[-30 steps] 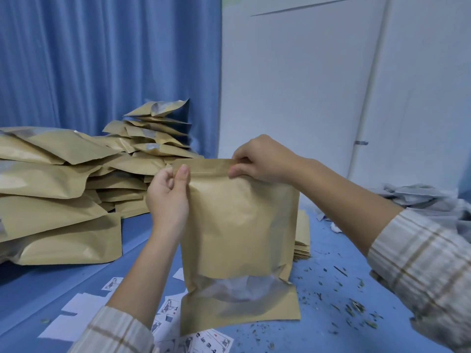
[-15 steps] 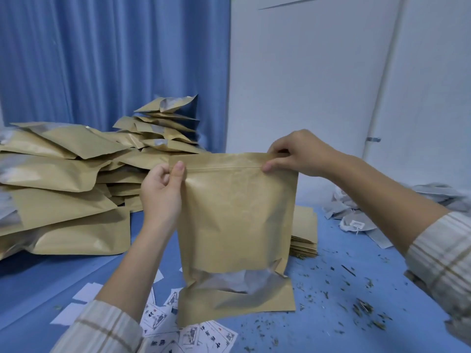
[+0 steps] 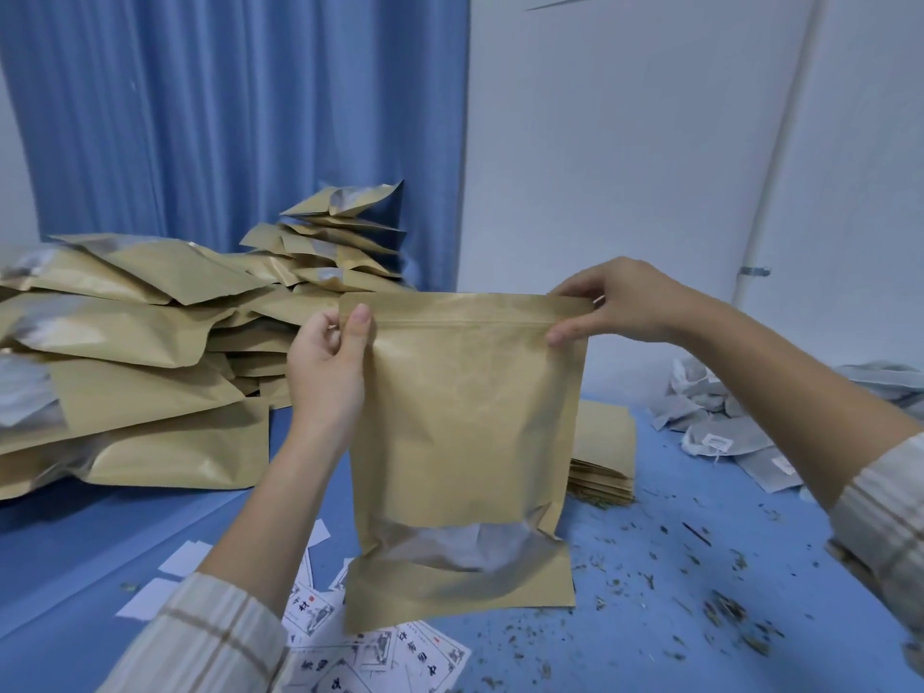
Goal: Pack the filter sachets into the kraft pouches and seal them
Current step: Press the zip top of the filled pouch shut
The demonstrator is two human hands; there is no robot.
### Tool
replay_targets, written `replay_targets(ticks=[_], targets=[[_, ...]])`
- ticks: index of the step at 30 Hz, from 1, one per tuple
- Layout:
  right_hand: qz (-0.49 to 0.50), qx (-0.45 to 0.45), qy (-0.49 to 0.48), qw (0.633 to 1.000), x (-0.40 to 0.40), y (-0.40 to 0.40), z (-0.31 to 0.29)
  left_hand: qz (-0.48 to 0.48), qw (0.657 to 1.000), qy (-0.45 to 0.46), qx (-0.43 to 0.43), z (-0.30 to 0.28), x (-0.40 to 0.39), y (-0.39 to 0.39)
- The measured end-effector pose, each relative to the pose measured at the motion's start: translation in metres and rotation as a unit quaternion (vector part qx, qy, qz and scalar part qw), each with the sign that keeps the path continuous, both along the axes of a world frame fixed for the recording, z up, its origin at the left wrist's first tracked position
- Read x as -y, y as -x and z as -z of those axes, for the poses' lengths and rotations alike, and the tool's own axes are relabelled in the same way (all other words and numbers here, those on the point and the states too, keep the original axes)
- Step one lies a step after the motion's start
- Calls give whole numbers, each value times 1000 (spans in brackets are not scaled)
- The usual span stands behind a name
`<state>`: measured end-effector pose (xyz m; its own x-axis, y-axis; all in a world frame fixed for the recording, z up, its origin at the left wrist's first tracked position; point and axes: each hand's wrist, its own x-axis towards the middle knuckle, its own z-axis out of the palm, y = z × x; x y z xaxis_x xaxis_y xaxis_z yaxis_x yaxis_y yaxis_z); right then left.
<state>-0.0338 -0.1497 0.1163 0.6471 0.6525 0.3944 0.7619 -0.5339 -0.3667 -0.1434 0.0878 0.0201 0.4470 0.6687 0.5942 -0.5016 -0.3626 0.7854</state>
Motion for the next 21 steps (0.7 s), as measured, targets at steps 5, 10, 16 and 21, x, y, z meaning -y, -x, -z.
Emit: replay_targets(ticks=[5, 10, 16, 21], targets=[[-19, 17, -23, 999, -18, 4, -4, 10, 1000, 2, 11, -3, 8, 0], [-17, 38, 81, 996, -27, 9, -5, 3, 1000, -30, 0, -5, 11, 0], [-32, 31, 42, 998, -32, 15, -8, -5, 1000, -19, 1, -1, 8, -1], [-40, 55, 24, 997, -48, 19, -7, -7, 999, -31, -2, -3, 12, -1]])
